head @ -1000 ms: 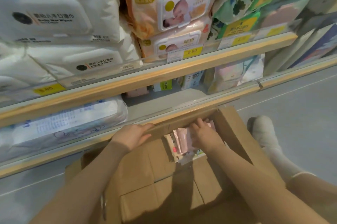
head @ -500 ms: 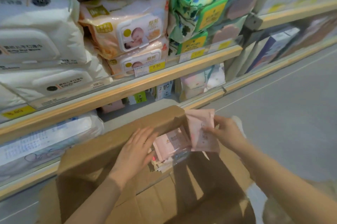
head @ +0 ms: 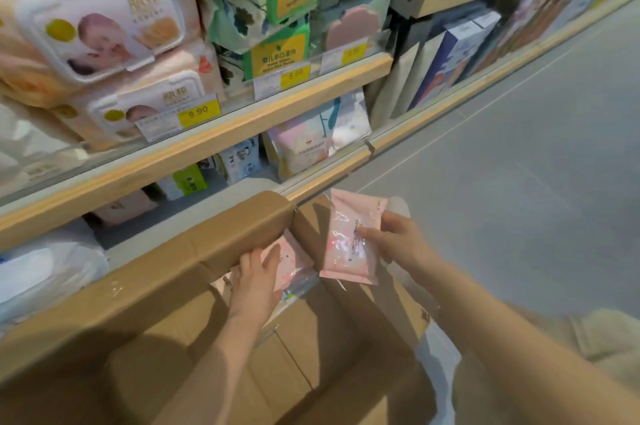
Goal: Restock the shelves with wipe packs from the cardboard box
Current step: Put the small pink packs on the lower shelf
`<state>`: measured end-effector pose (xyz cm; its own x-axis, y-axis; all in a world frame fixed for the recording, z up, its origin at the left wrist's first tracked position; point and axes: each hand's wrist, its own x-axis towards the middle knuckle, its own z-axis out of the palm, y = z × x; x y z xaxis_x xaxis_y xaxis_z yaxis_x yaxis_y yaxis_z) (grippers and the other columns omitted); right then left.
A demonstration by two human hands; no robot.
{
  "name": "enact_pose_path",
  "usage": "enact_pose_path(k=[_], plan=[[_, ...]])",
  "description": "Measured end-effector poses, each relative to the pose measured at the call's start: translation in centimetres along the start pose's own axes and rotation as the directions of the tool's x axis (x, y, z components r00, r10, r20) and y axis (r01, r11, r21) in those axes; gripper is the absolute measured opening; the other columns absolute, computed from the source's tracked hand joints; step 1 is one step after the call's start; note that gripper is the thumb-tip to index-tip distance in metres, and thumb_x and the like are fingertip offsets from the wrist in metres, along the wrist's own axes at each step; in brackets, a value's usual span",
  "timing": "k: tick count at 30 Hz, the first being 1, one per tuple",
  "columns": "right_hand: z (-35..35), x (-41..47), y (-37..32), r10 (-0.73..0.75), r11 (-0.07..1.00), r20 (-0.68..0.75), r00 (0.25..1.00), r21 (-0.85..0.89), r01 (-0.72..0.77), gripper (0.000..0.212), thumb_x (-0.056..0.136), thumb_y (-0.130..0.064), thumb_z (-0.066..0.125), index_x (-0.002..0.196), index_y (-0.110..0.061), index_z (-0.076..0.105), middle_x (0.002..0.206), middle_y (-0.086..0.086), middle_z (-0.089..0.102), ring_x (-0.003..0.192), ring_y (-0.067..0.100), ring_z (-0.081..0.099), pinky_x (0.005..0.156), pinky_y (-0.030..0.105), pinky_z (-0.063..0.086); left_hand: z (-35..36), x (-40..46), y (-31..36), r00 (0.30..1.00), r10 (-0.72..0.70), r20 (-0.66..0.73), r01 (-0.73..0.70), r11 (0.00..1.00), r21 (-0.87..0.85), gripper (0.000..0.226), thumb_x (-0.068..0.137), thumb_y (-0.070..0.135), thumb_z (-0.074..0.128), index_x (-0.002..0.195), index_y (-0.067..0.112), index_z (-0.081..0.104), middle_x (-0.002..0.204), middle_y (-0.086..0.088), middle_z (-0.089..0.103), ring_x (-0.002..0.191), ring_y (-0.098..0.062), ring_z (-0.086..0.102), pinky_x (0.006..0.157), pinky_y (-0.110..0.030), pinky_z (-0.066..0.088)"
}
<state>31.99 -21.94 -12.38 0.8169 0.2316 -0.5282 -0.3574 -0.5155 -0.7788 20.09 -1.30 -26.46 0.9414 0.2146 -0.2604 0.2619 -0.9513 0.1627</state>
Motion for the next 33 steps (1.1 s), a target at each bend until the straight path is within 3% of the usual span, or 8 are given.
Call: enact_pose_path(k=[2, 6, 10, 13, 19, 25, 29, 33], plan=[[0.1, 0.0, 0.1, 0.013, 1.000, 0.010, 1.000, 0.011, -0.013, 0.024, 0.089, -0.017, 0.064, 0.110, -0.007, 0.061, 0.083, -0.004, 0.065, 0.050, -0.006, 0.060, 0.041, 0.008, 0.038, -0.1, 0.2, -0.1, 1.000, -0.013, -0.024, 0.013, 1.000, -0.011, 0.087, 0.075, 0.042, 0.070, 0.145, 0.021, 0.023, 0.124, -0.008, 0.043, 0.109, -0.027, 0.040, 0.091, -0.038, 0.041], [0.3, -0.4, -0.6, -0.030, 0.999, 0.013, 0.999, -0.015, 0.030, 0.025, 0.087, -0.021, 0.066, 0.109, -0.011, 0.062, 0.097, 0.003, 0.070, 0.069, 0.005, 0.066, 0.045, 0.010, 0.041, -1.7, -1.7, -0.6, 0.995, 0.016, -0.094, -0.023, 0.997, -0.073, 0.086, 0.063, 0.035, 0.080, 0.137, 0.018, 0.040, 0.114, -0.010, 0.052, 0.101, -0.029, 0.048, 0.081, -0.040, 0.047], [1.3, -1.5, -2.8, -0.161, 0.982, 0.032, 0.986, -0.099, 0.163, 0.024, 0.087, -0.019, 0.065, 0.110, -0.013, 0.062, 0.093, 0.003, 0.068, 0.055, 0.001, 0.062, 0.040, 0.010, 0.039, -5.1, -5.9, -3.2, 0.969, 0.008, -0.248, -0.023, 0.998, -0.057, 0.089, 0.058, 0.049, 0.079, 0.133, 0.019, 0.042, 0.106, -0.007, 0.056, 0.094, -0.026, 0.053, 0.075, -0.040, 0.050], [2.7, -2.3, -4.7, -0.235, 0.965, 0.044, 0.971, -0.111, 0.238, 0.022, 0.087, -0.022, 0.065, 0.108, -0.018, 0.061, 0.092, 0.002, 0.067, 0.062, 0.009, 0.061, 0.040, 0.010, 0.038, -8.2, -9.0, -6.3, 0.944, -0.074, -0.321, 0.050, 0.995, -0.081, 0.086, 0.059, 0.054, 0.075, 0.131, 0.017, 0.045, 0.106, -0.007, 0.055, 0.096, -0.028, 0.054, 0.077, -0.041, 0.048], [8.3, -2.1, -8.6, -0.428, 0.879, 0.179, 0.886, -0.145, 0.454, 0.021, 0.087, -0.015, 0.064, 0.108, -0.011, 0.063, 0.096, 0.001, 0.067, 0.078, 0.008, 0.064, 0.056, 0.016, 0.052, -11.1, -13.3, -13.5, 0.897, -0.320, -0.305, 0.264, 0.941, -0.212, 0.082, 0.062, 0.045, 0.069, 0.133, 0.019, 0.037, 0.119, -0.006, 0.045, 0.107, -0.027, 0.048, 0.089, -0.040, 0.043], [17.4, 0.5, -10.4, -0.542, 0.753, 0.321, 0.776, -0.223, 0.619, 0.034, 0.091, -0.023, 0.060, 0.123, -0.013, 0.058, 0.115, 0.005, 0.062, 0.100, 0.020, 0.061, 0.080, 0.031, 0.052, -9.8, -14.0, -16.3, 0.892, -0.403, -0.204, 0.353, 0.904, -0.242, 0.080, 0.066, 0.040, 0.070, 0.134, 0.019, 0.034, 0.122, -0.007, 0.040, 0.093, -0.028, 0.055, 0.068, -0.030, 0.034], [23.5, 2.7, -10.3, -0.524, 0.753, 0.368, 0.768, -0.223, 0.620, 0.029, 0.091, -0.020, 0.059, 0.120, -0.012, 0.059, 0.116, 0.007, 0.062, 0.104, 0.022, 0.060, 0.085, 0.033, 0.051, -7.9, -13.9, -17.5, 0.877, -0.350, -0.328, 0.264, 0.924, -0.278, 0.071, 0.061, 0.045, 0.058, 0.124, 0.014, 0.045, 0.106, -0.006, 0.047, 0.073, -0.024, 0.057, 0.053, -0.022, 0.033], [27.4, 5.1, -10.8, -0.499, 0.766, 0.338, 0.798, -0.260, 0.589, 0.023, 0.091, -0.017, 0.057, 0.112, -0.007, 0.062, 0.103, 0.007, 0.063, 0.094, 0.021, 0.059, 0.072, 0.019, 0.041, -7.1, -14.0, -18.3, 0.869, -0.266, -0.418, 0.145, 0.943, -0.299, 0.075, 0.062, 0.043, 0.061, 0.128, 0.011, 0.044, 0.109, -0.008, 0.048, 0.072, -0.022, 0.054, 0.054, -0.024, 0.039]])
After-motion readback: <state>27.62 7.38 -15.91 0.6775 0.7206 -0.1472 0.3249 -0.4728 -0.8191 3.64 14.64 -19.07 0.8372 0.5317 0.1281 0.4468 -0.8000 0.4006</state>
